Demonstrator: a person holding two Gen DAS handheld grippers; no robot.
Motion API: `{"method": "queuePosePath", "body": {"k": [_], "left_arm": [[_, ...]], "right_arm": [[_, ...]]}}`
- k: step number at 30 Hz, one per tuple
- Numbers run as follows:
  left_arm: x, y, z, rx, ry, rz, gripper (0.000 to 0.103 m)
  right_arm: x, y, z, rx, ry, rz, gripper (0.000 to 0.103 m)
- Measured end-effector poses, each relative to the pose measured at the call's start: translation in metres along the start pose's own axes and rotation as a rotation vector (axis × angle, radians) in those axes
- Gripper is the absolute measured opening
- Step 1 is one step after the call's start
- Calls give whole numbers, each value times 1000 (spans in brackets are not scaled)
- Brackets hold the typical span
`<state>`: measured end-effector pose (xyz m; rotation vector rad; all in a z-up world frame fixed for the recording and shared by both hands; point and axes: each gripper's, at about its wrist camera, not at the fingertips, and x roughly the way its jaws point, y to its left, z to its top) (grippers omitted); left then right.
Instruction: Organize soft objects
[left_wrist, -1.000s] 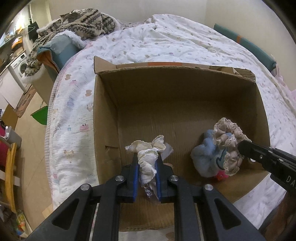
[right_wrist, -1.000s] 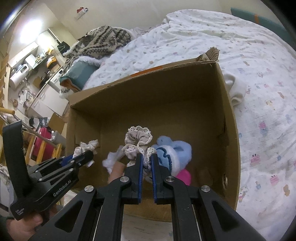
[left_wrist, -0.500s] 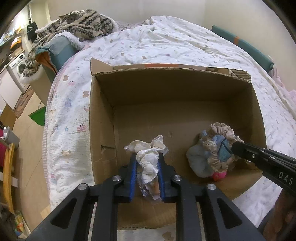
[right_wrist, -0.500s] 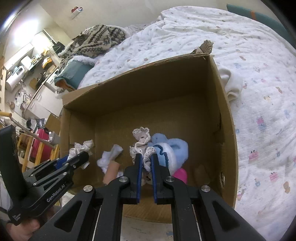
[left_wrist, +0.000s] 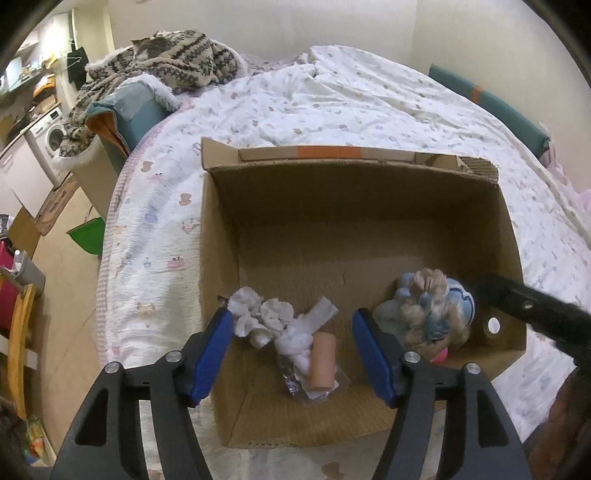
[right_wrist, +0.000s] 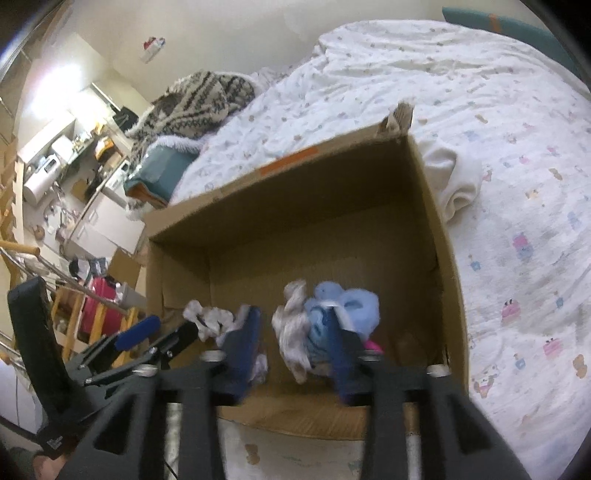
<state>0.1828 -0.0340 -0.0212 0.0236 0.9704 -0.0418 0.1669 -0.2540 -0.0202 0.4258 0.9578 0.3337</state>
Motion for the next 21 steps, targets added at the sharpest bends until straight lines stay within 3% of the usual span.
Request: {"method": "queuePosePath", "body": {"k": [7, 10, 14, 16, 21], "left_arm": [[-32, 13, 2, -33, -51, 1, 64], [-47, 17, 0, -36, -69, 24, 64], [-67, 28, -6, -79, -85, -2, 65], [-79, 33, -11, -90, -105, 7, 80], [-107, 42, -31, -104, -162, 20, 93]], "right_arm": [[-29, 12, -1, -33, -60, -26, 72], [-45, 23, -2, -67, -87, -45, 83], [-68, 34, -10, -98, -119, -63, 98], [-79, 36, -16, -98, -143, -73, 102], [-100, 39, -33, -98, -190, -106, 103]]}}
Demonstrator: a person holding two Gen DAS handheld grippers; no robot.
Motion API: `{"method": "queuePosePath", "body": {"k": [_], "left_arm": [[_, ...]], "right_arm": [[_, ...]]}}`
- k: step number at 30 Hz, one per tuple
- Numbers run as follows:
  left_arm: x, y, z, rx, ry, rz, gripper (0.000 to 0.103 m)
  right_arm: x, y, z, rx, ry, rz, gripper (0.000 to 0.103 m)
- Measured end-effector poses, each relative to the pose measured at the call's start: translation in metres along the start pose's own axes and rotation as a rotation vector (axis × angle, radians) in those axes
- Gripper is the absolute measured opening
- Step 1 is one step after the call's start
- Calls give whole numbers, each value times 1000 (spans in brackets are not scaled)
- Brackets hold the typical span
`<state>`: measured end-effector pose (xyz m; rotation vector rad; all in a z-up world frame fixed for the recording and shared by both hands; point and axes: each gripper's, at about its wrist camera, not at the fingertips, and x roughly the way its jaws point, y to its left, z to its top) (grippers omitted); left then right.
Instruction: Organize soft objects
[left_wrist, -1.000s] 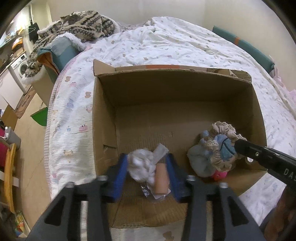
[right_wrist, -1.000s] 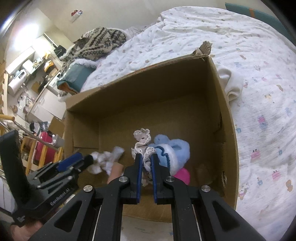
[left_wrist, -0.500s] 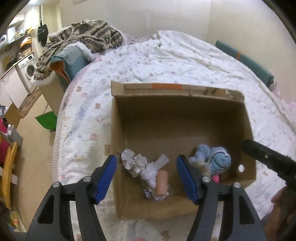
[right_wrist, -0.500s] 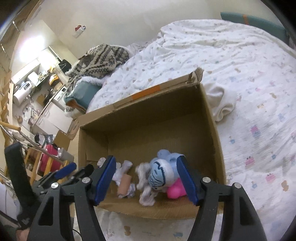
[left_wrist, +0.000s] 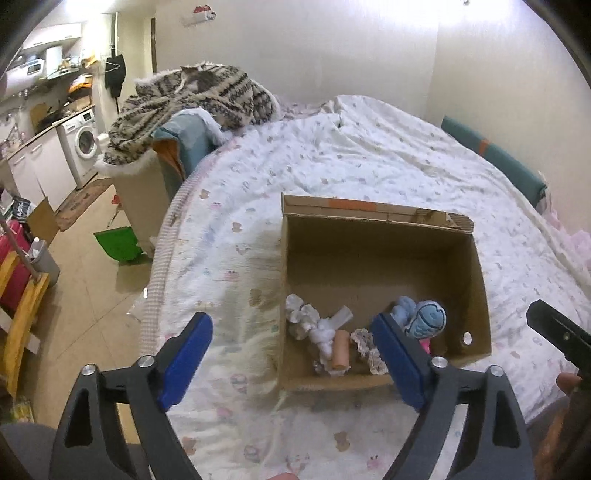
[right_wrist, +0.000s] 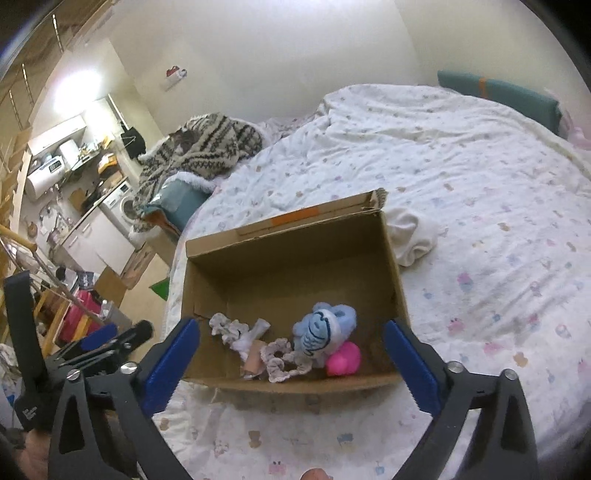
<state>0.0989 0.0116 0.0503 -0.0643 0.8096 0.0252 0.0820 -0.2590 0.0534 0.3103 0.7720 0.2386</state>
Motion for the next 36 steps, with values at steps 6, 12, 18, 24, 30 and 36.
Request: {"method": "queuePosePath", "body": {"k": [6, 12, 18, 24, 30, 36], "left_arm": [[-28, 4, -23, 17, -38, -11, 102], [-36, 6, -45, 20, -14, -28, 102], [-30, 3, -53, 29, -27, -2, 102], [-20, 1, -54, 23, -10, -17, 103], [-13, 2, -55, 7, 8, -27, 103], [-11, 4, -55, 0, 16, -37, 103]], "right_arm": [[-20, 2, -20, -28, -33, -47, 103], [-24, 1, -40, -42, -43, -81, 103], [-16, 3, -58, -79, -40, -113, 103], [-8, 3, -56, -90, -57, -134, 103], [-1, -2, -56, -72, -35, -140, 103], [0, -3, -56, -69, -33, -148, 103]]}}
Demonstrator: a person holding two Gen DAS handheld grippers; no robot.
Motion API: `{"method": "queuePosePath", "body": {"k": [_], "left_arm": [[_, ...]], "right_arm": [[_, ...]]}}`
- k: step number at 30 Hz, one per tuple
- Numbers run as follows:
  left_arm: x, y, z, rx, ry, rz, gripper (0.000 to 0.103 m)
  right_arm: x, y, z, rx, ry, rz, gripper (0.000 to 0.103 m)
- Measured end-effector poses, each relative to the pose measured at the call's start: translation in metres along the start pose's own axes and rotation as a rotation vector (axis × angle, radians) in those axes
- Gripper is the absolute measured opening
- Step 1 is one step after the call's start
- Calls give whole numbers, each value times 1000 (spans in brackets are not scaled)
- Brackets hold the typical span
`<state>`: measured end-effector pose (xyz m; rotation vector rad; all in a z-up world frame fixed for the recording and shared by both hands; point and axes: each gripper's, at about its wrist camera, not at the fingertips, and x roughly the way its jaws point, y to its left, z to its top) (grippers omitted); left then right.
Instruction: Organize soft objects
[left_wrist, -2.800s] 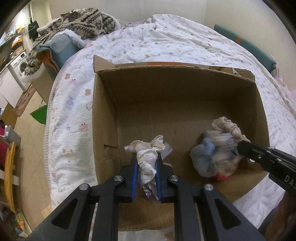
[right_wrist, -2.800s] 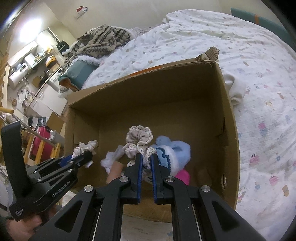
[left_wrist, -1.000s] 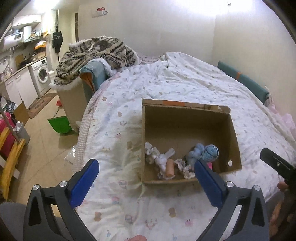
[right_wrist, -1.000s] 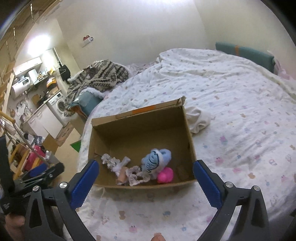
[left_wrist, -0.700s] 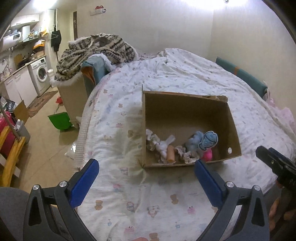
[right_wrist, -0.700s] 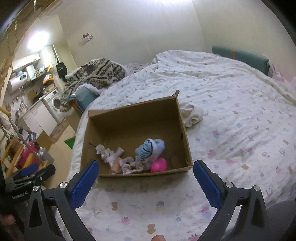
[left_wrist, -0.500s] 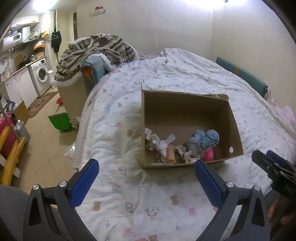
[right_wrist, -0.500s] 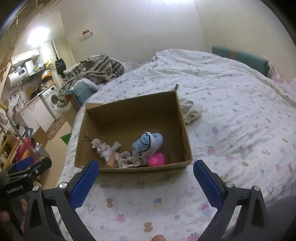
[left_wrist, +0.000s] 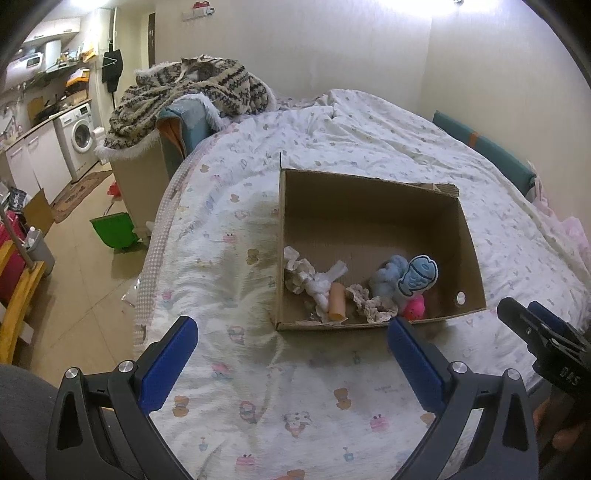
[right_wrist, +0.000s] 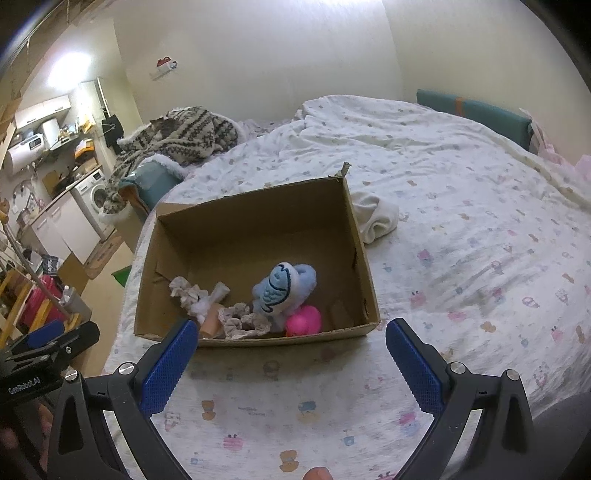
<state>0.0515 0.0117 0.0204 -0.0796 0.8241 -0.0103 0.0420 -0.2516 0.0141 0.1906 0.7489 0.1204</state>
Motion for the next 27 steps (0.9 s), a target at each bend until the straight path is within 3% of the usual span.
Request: {"method": "queuePosePath", "body": {"k": [27], "left_arm": [[3, 0, -1, -14, 9, -9, 103]], "right_arm": [[4, -1, -5, -26, 10, -9, 103]]}}
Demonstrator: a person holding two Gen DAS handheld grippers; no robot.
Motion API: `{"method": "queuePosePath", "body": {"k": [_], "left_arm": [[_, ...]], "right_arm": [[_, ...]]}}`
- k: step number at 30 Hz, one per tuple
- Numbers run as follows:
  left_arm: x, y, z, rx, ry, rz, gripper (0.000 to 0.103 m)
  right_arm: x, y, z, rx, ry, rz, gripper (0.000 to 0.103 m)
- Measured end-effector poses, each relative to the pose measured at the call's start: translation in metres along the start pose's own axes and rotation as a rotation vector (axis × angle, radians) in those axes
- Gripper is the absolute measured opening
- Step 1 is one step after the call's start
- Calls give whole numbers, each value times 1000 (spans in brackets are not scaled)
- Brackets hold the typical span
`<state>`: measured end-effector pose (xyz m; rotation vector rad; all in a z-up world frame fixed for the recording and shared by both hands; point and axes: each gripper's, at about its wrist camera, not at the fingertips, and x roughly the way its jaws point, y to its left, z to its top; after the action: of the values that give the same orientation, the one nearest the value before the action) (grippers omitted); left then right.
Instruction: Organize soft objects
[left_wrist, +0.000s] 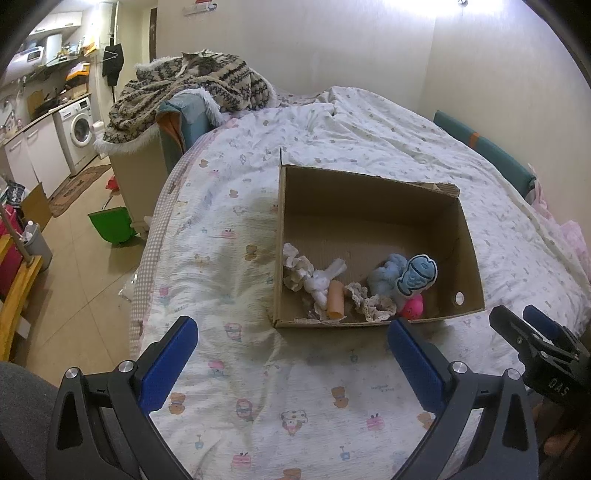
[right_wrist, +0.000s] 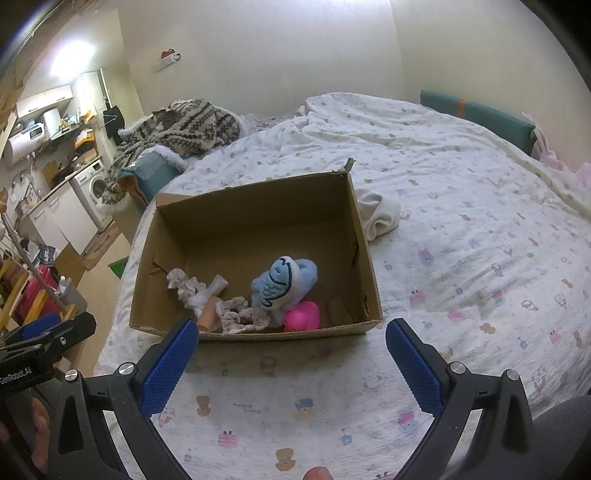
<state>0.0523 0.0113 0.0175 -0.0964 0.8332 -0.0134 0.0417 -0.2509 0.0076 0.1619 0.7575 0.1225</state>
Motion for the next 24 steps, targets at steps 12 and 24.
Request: {"method": "queuePosePath", "body": {"k": [12, 24], "left_arm": [[0, 3, -2, 0, 7, 25, 103], [1, 5, -3, 10, 5, 29, 103]], "right_arm": [[-1, 1, 1, -4, 8, -6, 103], [-3, 2, 1, -20, 7, -4, 103]]}}
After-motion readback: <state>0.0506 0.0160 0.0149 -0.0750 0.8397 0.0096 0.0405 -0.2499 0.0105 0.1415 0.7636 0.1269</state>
